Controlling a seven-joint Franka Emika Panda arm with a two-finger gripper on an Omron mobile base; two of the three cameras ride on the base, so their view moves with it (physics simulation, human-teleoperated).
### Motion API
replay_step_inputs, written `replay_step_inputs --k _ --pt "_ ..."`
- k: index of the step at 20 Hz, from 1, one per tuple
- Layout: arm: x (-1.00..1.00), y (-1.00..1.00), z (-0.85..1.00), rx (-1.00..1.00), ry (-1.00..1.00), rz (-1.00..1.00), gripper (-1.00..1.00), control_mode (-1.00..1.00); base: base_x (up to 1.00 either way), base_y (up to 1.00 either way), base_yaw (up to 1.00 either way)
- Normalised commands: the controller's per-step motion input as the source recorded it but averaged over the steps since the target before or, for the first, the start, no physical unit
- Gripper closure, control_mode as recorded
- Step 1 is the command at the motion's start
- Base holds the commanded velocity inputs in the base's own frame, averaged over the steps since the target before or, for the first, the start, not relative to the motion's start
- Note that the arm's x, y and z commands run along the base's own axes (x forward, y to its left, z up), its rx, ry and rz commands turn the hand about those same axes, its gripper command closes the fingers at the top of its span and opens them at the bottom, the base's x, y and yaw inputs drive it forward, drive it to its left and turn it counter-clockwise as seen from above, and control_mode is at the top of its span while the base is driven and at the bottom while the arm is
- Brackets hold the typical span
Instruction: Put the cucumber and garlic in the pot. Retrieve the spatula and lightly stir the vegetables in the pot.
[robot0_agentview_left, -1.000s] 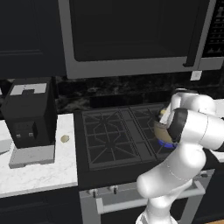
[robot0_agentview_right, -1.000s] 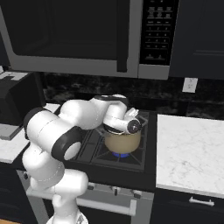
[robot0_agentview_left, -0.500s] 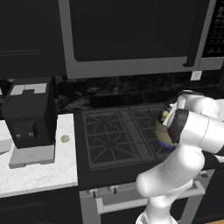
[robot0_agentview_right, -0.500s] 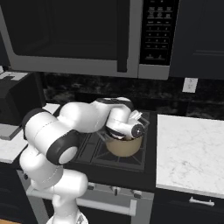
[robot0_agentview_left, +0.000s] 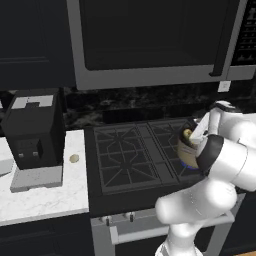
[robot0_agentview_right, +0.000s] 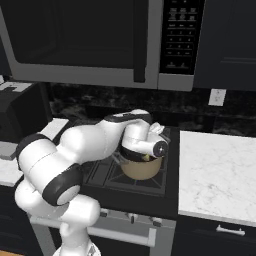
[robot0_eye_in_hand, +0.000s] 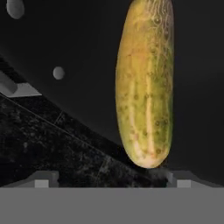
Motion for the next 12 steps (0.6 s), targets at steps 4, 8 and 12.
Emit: replay_step_inputs --k 4,8,12 --pt "-0.61 0.03 0.91 0.07 0.03 -0.01 -1.00 -1.00 0.00 0.00 0.00" --pt "-0.85 0.56 0.52 0.01 0.08 0.00 -1.00 -1.00 0.00 0.00 0.00" --pt "-0.79 1.00 0.18 -0.05 0.13 0.00 -1.00 -1.00 0.00 0.00 0.00"
